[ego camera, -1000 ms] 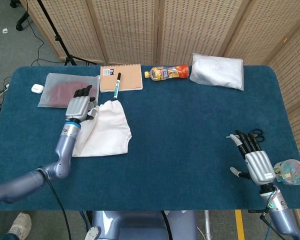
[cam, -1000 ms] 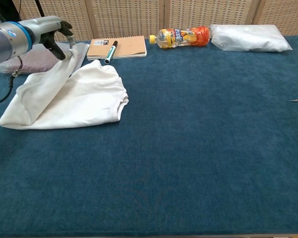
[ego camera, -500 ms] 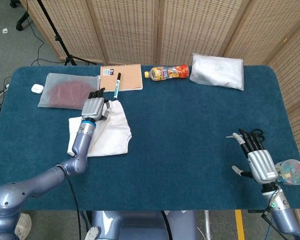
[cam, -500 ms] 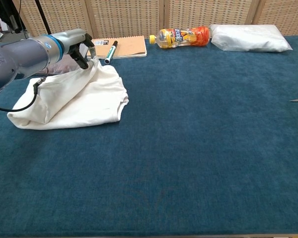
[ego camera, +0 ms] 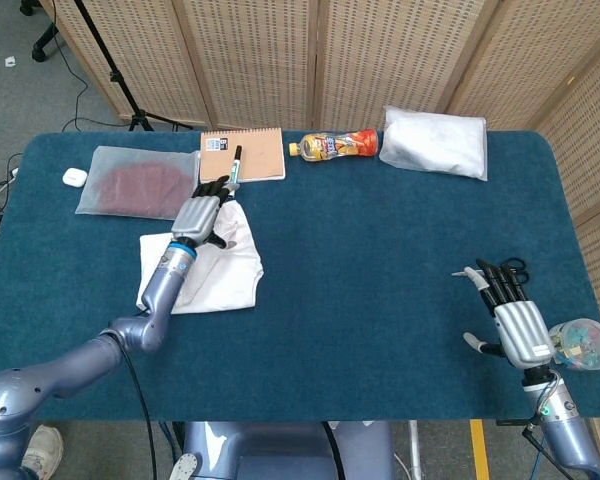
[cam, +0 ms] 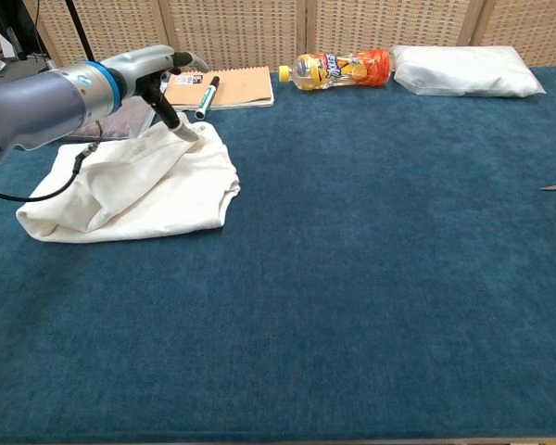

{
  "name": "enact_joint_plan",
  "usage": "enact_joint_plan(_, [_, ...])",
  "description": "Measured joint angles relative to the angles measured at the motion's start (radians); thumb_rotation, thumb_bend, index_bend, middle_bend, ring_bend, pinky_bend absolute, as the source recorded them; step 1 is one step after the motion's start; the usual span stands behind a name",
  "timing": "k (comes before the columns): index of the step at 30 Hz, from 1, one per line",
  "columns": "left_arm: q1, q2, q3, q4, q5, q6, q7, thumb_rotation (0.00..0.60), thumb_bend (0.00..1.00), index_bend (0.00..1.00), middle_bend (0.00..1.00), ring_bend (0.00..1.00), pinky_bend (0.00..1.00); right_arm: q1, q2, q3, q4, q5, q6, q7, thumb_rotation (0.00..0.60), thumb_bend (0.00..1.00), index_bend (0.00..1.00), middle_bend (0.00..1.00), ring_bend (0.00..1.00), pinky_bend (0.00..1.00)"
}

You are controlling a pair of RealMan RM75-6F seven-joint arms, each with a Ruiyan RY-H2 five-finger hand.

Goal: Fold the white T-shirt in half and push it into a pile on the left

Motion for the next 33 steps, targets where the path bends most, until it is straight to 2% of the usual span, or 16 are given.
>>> enact_joint_plan(4, [0.067, 0.115, 0.062, -0.110, 0.134, 0.033, -0.086, 0.600, 0.04, 0.11, 0.00, 0.00, 0.00, 0.000, -0.001, 0.000, -0.003, 0.000, -0.001, -0.005, 0.600, 0.00, 0.00, 0.00, 0.00, 0.00])
enact_joint_plan(8, [0.149, 0.250, 0.157, -0.210, 0.287, 0.089, -0.186, 0.600, 0.06, 0.12, 0.00, 0.00, 0.00, 0.001, -0.003, -0.002, -0.006, -0.003, -0.003, -0.013, 0.600, 0.00, 0.00, 0.00, 0.00, 0.00])
enact_joint_plan(13, [0.236, 0.335, 0.269, -0.255, 0.427, 0.174, -0.287, 0.600, 0.10, 0.20, 0.00, 0.00, 0.00, 0.002, -0.006, -0.006, -0.011, -0.009, -0.005, -0.023, 0.600, 0.00, 0.00, 0.00, 0.00, 0.00])
enact_joint_plan(18, [0.286, 0.338, 0.321, -0.230, 0.487, 0.244, -0.320, 0.600, 0.13, 0.25, 0.00, 0.00, 0.00, 0.003, -0.007, -0.010, -0.014, -0.014, -0.006, -0.029, 0.600, 0.00, 0.00, 0.00, 0.00, 0.00])
enact_joint_plan(33, [0.300, 0.204, 0.340, -0.061, 0.532, 0.297, -0.354, 0.600, 0.22, 0.37, 0.00, 0.00, 0.00, 0.005, -0.003, -0.010, -0.015, -0.007, -0.018, -0.031, 0.600, 0.00, 0.00, 0.00, 0.00, 0.00])
